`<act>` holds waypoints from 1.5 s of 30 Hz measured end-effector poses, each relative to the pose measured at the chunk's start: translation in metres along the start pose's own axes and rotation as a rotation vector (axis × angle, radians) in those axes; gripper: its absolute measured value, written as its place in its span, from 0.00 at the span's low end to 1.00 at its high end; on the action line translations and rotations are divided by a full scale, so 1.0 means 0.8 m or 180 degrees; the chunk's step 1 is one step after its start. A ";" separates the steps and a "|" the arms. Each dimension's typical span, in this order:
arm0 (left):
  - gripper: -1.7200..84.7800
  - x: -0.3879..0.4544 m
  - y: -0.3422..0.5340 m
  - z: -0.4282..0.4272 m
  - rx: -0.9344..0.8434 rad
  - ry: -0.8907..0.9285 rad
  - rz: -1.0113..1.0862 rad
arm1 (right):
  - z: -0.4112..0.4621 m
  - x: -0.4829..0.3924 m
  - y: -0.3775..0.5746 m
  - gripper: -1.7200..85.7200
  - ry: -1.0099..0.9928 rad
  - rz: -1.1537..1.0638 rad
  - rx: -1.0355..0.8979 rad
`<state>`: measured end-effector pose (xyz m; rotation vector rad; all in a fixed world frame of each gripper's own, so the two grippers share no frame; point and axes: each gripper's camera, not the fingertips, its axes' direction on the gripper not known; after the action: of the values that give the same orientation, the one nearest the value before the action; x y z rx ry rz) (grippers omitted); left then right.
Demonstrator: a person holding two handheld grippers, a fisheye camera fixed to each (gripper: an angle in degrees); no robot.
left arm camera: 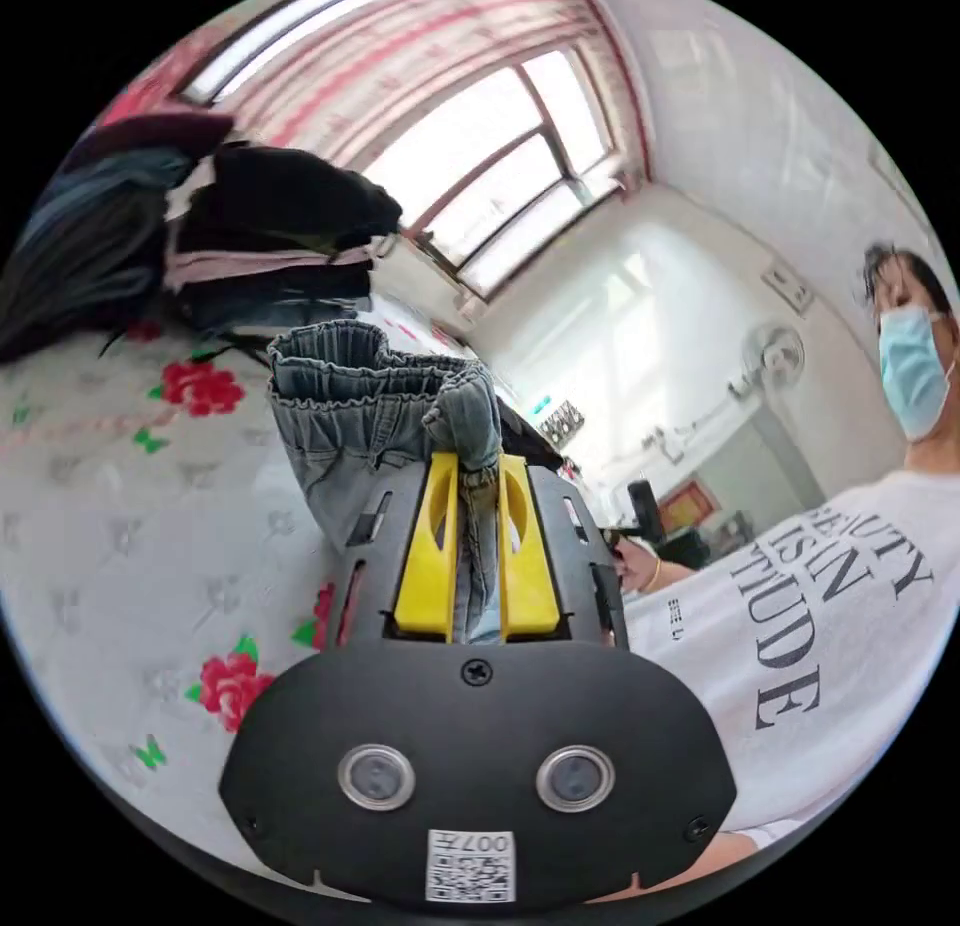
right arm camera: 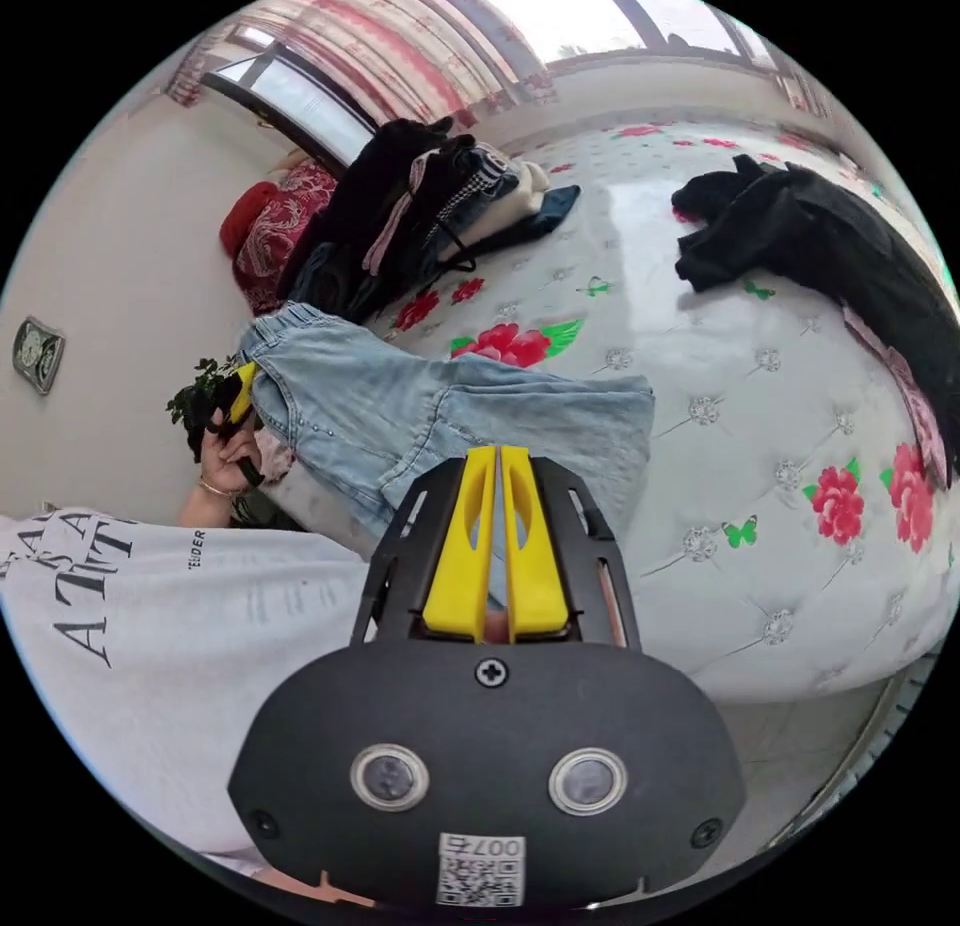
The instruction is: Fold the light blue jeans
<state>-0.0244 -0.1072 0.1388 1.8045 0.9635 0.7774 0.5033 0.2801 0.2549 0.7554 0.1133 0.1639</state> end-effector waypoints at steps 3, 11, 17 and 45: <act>0.11 0.063 -0.027 0.149 -0.0668 0.0819 0.0566 | -0.030 0.065 0.026 0.05 -0.0078 0.0575 0.0276; 0.15 -0.014 0.024 0.325 -0.1226 0.0537 -0.0539 | -0.027 0.184 0.091 0.13 -0.0510 0.1540 0.0373; 0.19 -0.109 0.058 0.336 -0.1368 -0.0056 -0.1309 | 0.011 0.225 0.095 0.17 -0.0785 0.1596 0.0082; 0.11 -0.167 -0.482 0.081 0.0781 -0.1203 -0.0372 | -0.044 -0.185 -0.456 0.11 -0.1437 -0.1038 0.0970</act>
<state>-0.1464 -0.1445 -0.2543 1.9920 0.9292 0.2370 0.3918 0.0151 -0.0157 1.0480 -0.1723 -0.3423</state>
